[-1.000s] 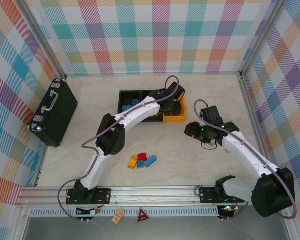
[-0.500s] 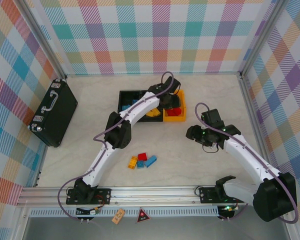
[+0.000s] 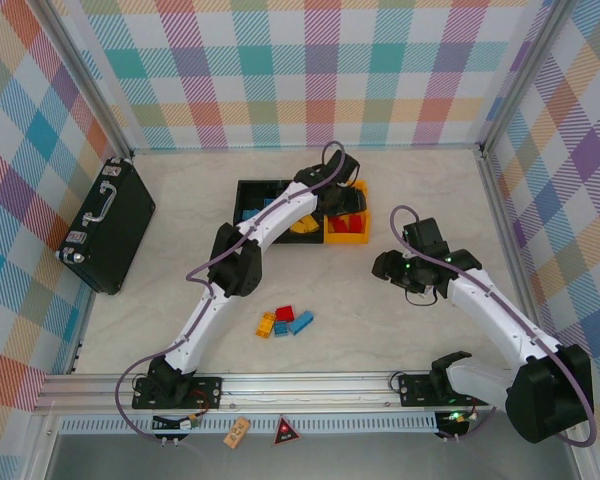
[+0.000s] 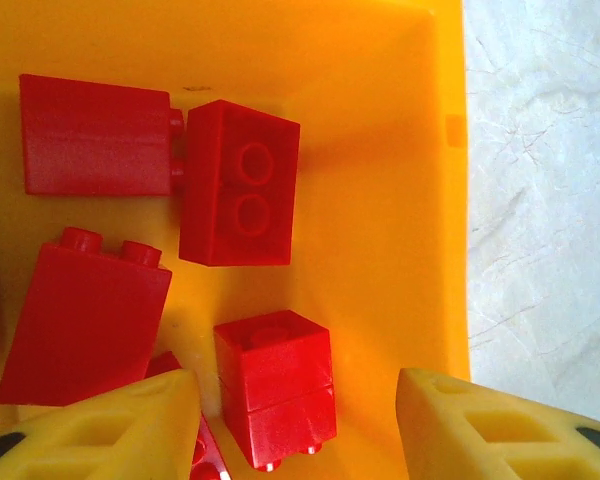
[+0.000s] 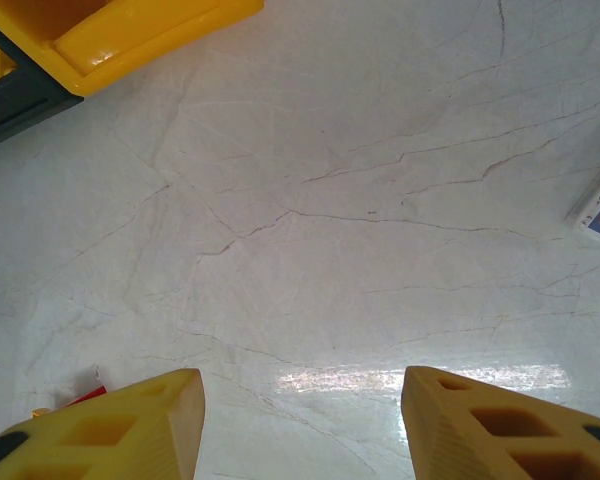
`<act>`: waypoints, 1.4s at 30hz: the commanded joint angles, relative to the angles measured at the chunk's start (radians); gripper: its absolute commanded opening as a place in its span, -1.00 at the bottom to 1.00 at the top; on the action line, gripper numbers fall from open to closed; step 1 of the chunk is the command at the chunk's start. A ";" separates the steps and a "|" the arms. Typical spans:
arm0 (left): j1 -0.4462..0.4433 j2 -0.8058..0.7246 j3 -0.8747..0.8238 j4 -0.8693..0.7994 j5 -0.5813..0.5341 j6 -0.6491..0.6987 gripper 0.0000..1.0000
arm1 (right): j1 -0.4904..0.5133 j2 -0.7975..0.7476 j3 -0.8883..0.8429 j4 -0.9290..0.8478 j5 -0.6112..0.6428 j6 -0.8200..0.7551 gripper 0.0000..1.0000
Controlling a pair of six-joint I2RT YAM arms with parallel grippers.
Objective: Sort the legos into containers by color
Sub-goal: Place the lego in the container, then pick up the lego from the bottom-center of the table.
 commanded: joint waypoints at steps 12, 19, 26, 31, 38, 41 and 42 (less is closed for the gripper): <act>-0.047 -0.532 -0.643 0.196 0.032 0.037 0.12 | 0.041 0.069 0.035 0.097 -0.159 -0.081 0.11; -0.043 -0.755 -0.991 0.193 -0.003 0.025 0.15 | 0.109 0.150 0.063 0.158 -0.223 -0.099 0.12; -0.042 -0.885 -1.185 0.172 -0.051 -0.011 0.16 | 0.199 0.223 0.111 0.139 -0.270 -0.191 0.17; -0.039 -0.977 -1.323 0.163 -0.081 -0.060 0.17 | 0.310 0.279 0.142 0.116 -0.224 -0.257 0.28; -0.012 -1.105 -1.487 0.165 -0.120 -0.160 0.25 | 0.433 0.372 0.190 0.121 -0.184 -0.284 0.34; 0.000 -1.157 -1.547 0.166 -0.125 -0.199 0.27 | 0.467 0.421 0.223 0.128 -0.186 -0.286 0.34; 0.004 -1.170 -1.561 0.158 -0.131 -0.212 0.27 | 0.476 0.437 0.234 0.129 -0.189 -0.286 0.34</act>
